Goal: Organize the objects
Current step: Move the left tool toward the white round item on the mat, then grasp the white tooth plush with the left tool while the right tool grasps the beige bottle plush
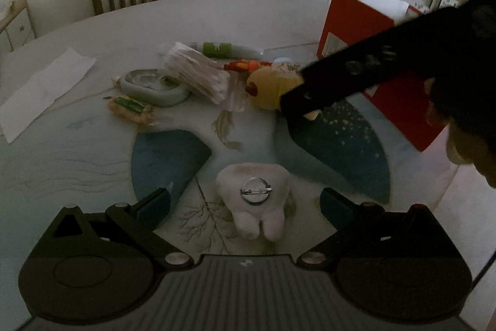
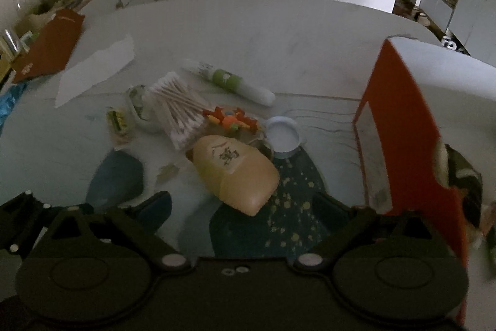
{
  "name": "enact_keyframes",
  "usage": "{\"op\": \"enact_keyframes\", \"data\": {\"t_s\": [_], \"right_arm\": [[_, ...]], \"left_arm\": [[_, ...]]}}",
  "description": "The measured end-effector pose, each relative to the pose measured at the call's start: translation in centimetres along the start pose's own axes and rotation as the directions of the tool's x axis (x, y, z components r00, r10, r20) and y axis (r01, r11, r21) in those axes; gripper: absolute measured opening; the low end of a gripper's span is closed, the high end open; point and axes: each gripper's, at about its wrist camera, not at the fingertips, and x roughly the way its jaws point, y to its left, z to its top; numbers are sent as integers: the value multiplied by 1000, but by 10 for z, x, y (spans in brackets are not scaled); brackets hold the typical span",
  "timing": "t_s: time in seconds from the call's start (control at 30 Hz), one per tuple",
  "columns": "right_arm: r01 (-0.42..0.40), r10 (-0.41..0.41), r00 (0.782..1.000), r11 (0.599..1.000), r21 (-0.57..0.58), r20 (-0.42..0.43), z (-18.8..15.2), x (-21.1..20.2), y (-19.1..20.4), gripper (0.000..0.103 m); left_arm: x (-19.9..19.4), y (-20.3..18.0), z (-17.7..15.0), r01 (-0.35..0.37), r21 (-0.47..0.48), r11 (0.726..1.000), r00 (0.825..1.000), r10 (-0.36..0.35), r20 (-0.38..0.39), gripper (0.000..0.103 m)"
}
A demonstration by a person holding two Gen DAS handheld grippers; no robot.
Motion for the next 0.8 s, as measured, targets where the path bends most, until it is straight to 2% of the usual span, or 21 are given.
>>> {"op": "enact_keyframes", "data": {"t_s": [0.33,0.6,0.73,0.8], "right_arm": [[0,-1,999,1000,-32,-35,6,24,-2,92],[5,-6,999,999,-37,-32,12,32,0,81],[6,-8,999,998,-55,-31,13,32,5,72],[8,-10,999,998,-68,-32,13,32,7,64]], "left_arm": [[11,-10,-4,-46,50,998,999,45,10,103],[12,-11,-3,-65,44,997,998,65,7,102],[9,-11,-2,-66,46,997,998,65,13,88],[6,-12,-1,-68,55,996,998,67,16,75]]}}
